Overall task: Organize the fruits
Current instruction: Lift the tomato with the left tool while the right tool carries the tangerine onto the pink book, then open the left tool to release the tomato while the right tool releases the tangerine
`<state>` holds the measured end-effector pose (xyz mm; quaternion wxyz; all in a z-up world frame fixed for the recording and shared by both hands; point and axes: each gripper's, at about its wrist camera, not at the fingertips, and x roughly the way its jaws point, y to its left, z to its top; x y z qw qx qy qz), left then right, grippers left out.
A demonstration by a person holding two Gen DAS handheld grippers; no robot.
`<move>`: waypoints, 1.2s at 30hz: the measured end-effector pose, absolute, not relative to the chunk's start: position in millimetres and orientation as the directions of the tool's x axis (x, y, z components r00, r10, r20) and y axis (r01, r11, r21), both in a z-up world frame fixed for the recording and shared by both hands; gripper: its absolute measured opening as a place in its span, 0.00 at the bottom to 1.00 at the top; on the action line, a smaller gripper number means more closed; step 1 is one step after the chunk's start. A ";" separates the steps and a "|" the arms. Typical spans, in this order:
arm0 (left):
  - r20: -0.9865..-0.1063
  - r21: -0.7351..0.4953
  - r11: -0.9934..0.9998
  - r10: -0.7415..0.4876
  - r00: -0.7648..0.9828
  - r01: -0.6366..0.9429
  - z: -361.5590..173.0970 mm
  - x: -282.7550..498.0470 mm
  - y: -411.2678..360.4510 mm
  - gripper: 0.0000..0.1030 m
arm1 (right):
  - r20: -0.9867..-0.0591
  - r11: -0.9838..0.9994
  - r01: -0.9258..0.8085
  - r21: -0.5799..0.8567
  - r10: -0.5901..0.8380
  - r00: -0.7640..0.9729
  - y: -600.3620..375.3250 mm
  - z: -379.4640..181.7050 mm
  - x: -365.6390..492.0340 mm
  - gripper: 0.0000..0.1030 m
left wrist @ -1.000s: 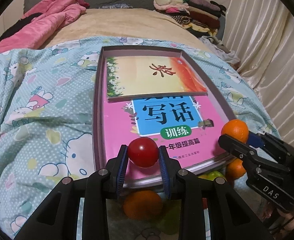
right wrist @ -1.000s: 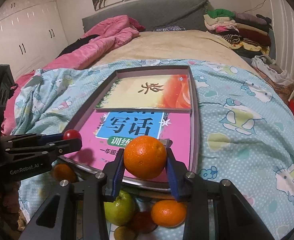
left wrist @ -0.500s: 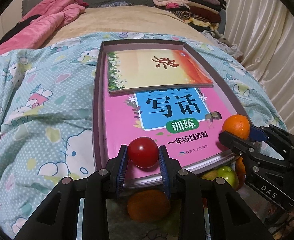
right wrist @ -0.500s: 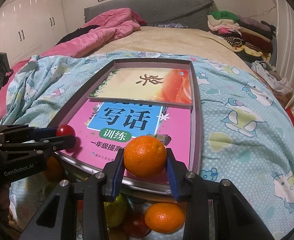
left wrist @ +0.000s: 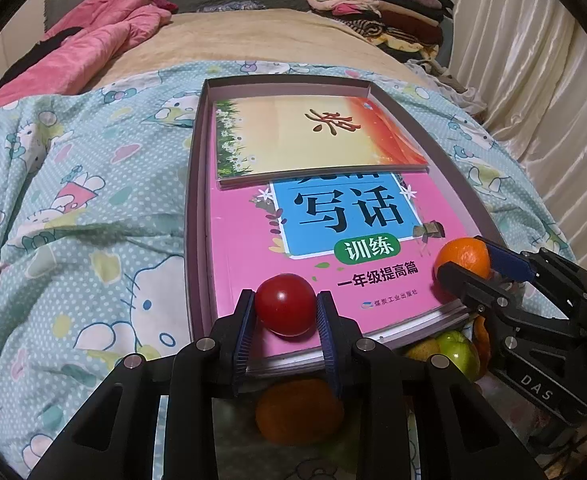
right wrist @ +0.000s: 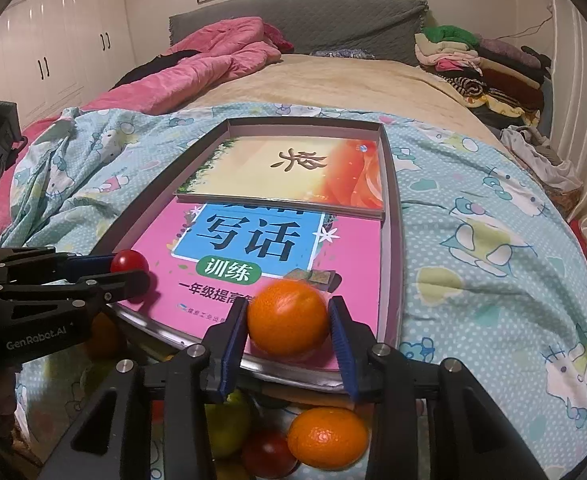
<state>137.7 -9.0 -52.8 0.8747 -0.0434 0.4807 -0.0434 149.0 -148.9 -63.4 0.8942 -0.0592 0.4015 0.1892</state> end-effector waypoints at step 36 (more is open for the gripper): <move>-0.768 -0.156 0.988 -0.129 0.628 0.013 -19.2 118.4 3.6 0.72 | -0.629 0.934 -0.339 0.110 0.329 0.704 -169.5 -34.5 138.4 0.75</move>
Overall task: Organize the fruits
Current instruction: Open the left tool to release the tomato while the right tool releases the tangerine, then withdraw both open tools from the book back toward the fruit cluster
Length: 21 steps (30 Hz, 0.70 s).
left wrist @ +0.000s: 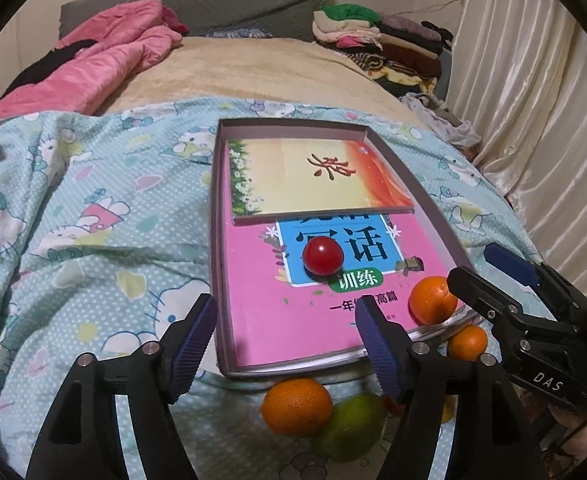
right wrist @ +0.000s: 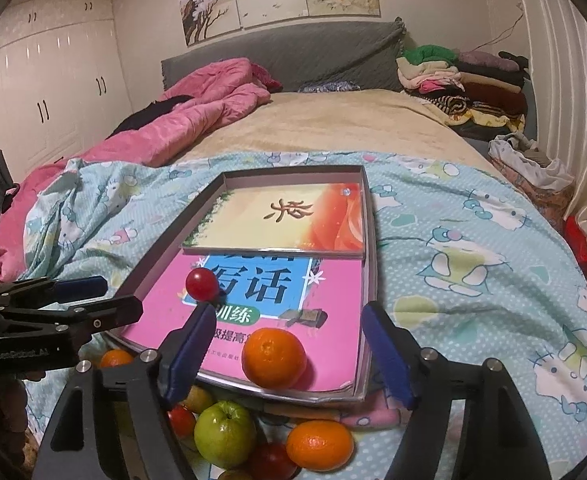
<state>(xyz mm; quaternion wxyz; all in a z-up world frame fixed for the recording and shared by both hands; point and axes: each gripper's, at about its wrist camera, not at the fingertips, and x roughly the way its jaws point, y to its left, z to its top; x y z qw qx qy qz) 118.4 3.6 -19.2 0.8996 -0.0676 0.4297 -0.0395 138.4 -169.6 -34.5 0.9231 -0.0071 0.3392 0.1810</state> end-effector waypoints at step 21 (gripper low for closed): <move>-0.722 -0.183 0.983 -0.115 0.682 -0.027 7.7 97.8 27.8 0.74 | -0.529 0.943 -0.298 0.146 0.330 0.782 -187.7 -7.9 122.7 0.86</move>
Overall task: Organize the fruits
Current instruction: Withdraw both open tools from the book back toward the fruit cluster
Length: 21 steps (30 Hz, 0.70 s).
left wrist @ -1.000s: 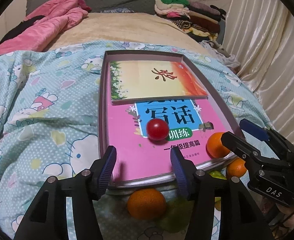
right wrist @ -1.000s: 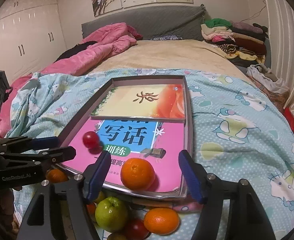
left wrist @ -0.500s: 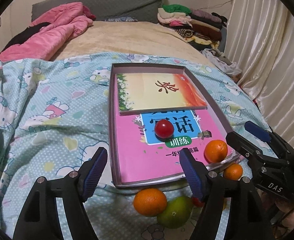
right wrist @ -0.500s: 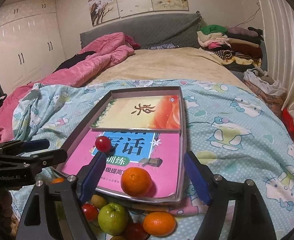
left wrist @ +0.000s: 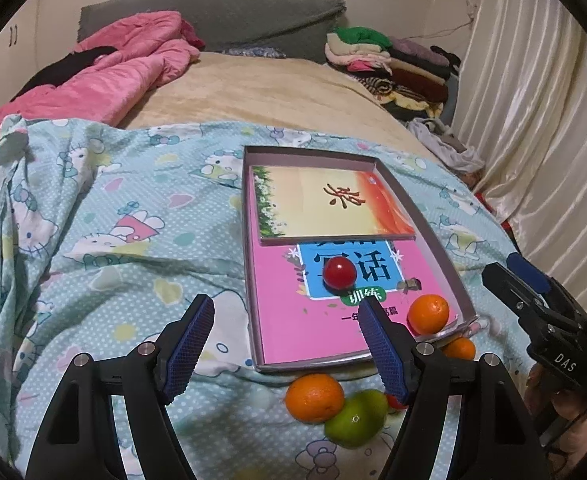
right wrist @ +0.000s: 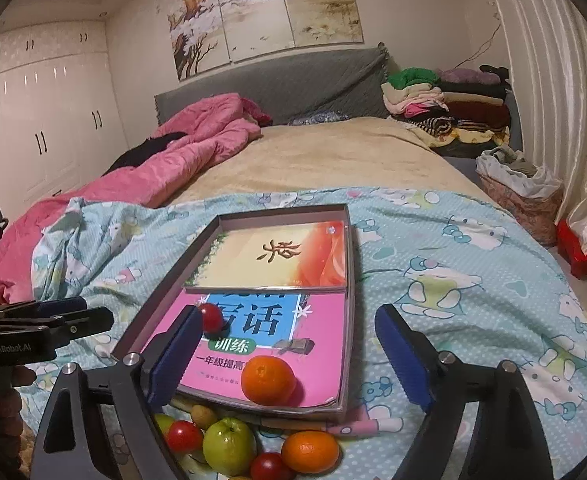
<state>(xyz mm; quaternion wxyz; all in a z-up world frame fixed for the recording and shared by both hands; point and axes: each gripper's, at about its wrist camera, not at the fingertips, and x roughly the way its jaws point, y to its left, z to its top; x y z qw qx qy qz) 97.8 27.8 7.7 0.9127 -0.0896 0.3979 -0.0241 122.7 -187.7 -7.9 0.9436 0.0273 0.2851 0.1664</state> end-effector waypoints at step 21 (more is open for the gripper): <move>-0.745 -0.180 0.983 -0.151 0.650 0.022 6.2 70.4 17.1 0.74 | -0.525 0.942 -0.280 0.187 0.336 0.782 -192.0 3.7 92.7 0.88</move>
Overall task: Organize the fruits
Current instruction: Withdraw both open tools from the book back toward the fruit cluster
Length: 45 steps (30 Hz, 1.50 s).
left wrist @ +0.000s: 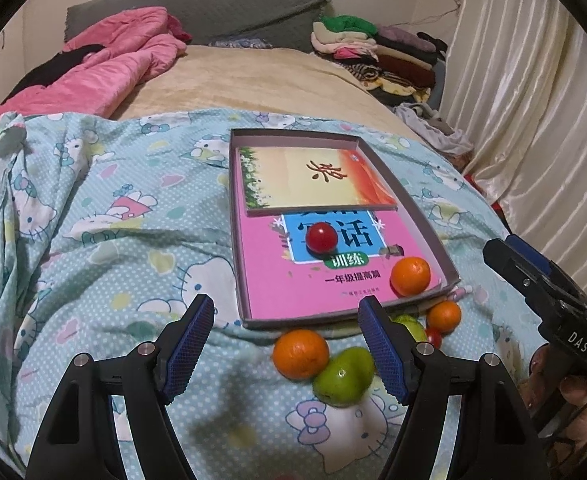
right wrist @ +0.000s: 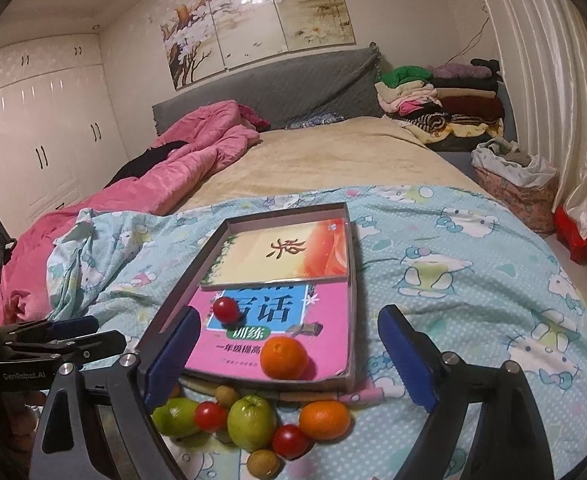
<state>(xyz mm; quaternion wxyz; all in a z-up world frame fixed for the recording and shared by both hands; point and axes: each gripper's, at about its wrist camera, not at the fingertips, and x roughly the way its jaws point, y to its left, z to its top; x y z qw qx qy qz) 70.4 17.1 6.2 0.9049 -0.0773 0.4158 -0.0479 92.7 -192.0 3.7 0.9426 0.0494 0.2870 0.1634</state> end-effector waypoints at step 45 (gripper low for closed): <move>-0.849 -0.187 0.959 -0.267 0.456 0.214 -35.4 55.9 -21.4 0.74 | -0.798 0.966 -0.204 0.157 0.246 0.550 -173.1 -52.9 65.4 0.82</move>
